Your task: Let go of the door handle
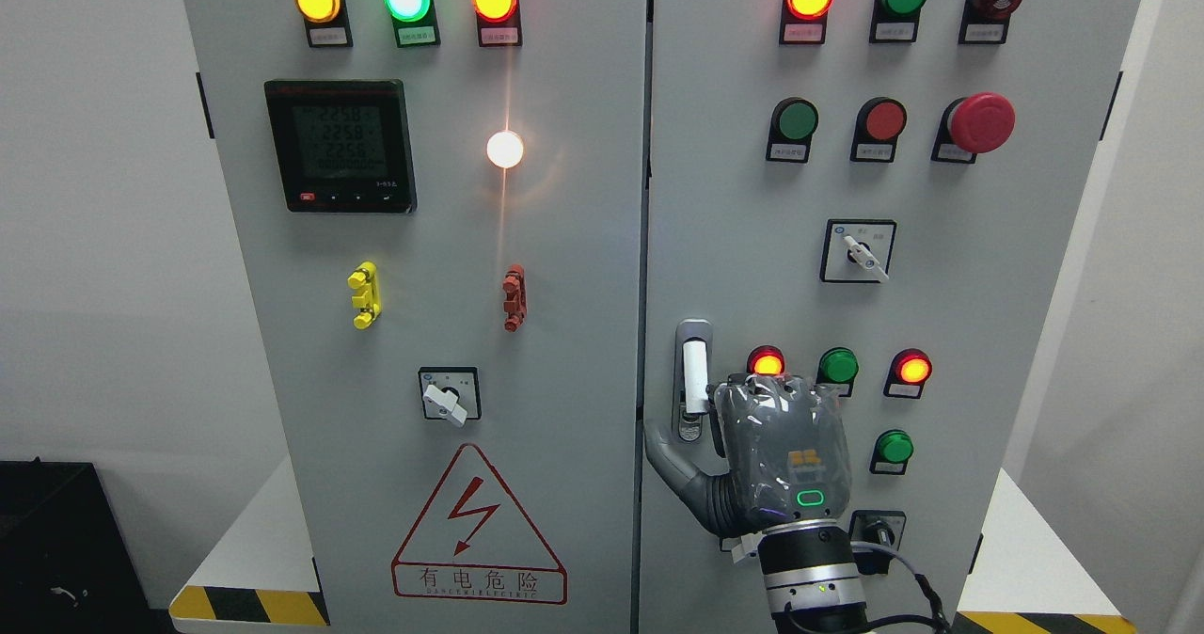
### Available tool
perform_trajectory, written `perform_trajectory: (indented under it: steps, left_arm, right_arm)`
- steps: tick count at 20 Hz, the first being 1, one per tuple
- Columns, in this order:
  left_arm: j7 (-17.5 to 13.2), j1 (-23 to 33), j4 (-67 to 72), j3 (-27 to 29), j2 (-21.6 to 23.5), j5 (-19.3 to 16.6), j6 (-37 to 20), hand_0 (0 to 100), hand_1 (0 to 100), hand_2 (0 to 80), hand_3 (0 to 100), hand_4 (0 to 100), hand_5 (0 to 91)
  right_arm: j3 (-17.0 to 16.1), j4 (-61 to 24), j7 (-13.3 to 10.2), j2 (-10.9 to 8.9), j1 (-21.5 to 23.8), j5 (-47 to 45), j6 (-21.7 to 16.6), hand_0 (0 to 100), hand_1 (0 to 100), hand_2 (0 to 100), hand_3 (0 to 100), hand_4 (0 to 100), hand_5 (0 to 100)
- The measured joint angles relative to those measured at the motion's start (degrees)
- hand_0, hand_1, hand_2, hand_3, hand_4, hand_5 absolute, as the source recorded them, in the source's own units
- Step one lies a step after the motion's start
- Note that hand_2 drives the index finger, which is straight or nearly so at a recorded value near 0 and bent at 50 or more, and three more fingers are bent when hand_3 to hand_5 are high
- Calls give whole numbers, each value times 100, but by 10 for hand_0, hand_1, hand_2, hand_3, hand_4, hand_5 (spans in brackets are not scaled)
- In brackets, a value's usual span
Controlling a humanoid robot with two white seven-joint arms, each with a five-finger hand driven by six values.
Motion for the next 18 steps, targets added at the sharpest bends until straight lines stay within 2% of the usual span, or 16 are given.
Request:
perform_trajectory:
  steps: [8, 18]
  left_arm:
    - [0, 0, 0, 0, 0, 0, 0, 120, 556, 0, 0, 0, 0]
    - [0, 0, 0, 0, 0, -2, 0, 120, 556, 0, 0, 0, 0]
  right_arm:
    - [6, 86, -35, 0, -69, 5, 33, 317, 316, 1000, 1000, 1000, 1000]
    - [-3, 126, -50, 0, -115, 9, 37, 341, 338, 1000, 1000, 1000, 1000]
